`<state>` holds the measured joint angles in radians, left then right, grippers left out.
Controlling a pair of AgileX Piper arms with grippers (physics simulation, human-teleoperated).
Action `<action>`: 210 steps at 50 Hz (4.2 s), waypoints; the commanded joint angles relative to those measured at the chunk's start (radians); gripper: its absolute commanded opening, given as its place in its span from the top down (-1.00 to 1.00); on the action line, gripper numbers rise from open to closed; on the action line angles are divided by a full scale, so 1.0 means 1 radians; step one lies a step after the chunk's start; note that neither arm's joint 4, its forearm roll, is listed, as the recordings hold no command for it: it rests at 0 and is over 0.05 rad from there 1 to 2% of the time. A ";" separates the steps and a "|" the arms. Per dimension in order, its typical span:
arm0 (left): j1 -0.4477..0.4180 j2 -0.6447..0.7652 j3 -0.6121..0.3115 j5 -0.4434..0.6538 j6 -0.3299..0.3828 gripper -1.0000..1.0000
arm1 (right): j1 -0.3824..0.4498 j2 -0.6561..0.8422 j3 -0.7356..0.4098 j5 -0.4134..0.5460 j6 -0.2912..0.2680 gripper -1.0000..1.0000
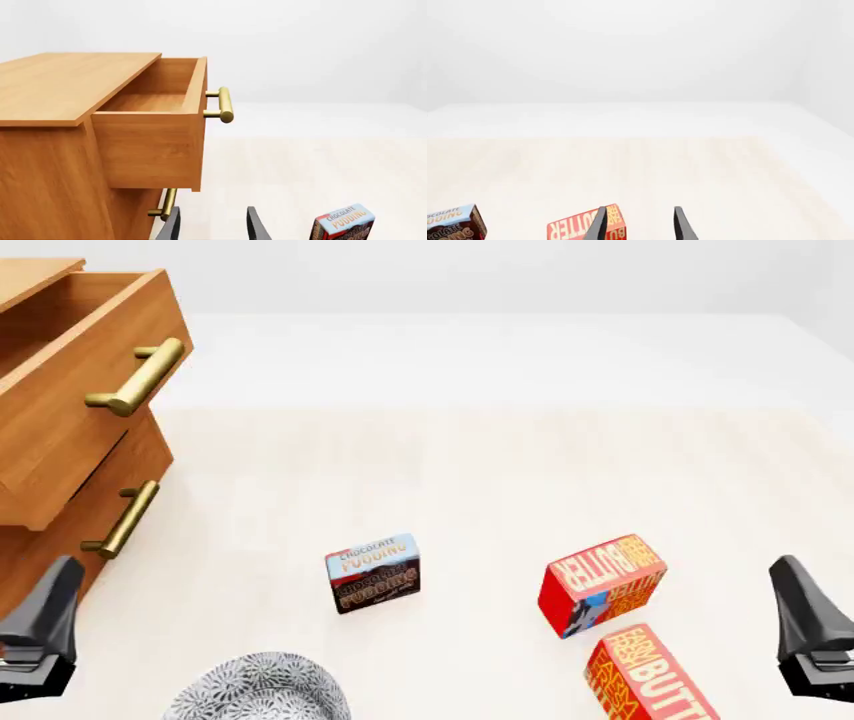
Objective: Put the chocolate pudding in the top drawer of the cabinet and close it.
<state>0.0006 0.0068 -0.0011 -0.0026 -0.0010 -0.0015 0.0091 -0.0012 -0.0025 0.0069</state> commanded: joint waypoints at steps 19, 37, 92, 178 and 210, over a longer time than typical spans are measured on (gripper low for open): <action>0.046 -0.005 -0.106 0.052 -0.018 -1.00 | -0.002 0.023 -0.001 -0.012 0.014 -1.00; 0.050 -0.007 -0.346 0.130 0.023 -1.00 | -0.002 0.014 -0.002 -0.003 0.013 -1.00; 0.090 0.359 -1.045 0.402 0.124 -1.00 | -0.001 -0.003 -0.002 0.016 0.014 -1.00; 0.071 0.970 -1.490 0.976 0.040 -1.00 | 0.000 0.010 -0.002 0.002 0.013 -1.00; 0.096 1.069 -1.470 0.983 0.010 -1.00 | 0.000 0.003 -0.002 0.009 0.013 -1.00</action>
<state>0.0845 1.0525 -1.4763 0.9849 0.0150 -0.0011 0.0133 -0.0028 0.0049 0.0203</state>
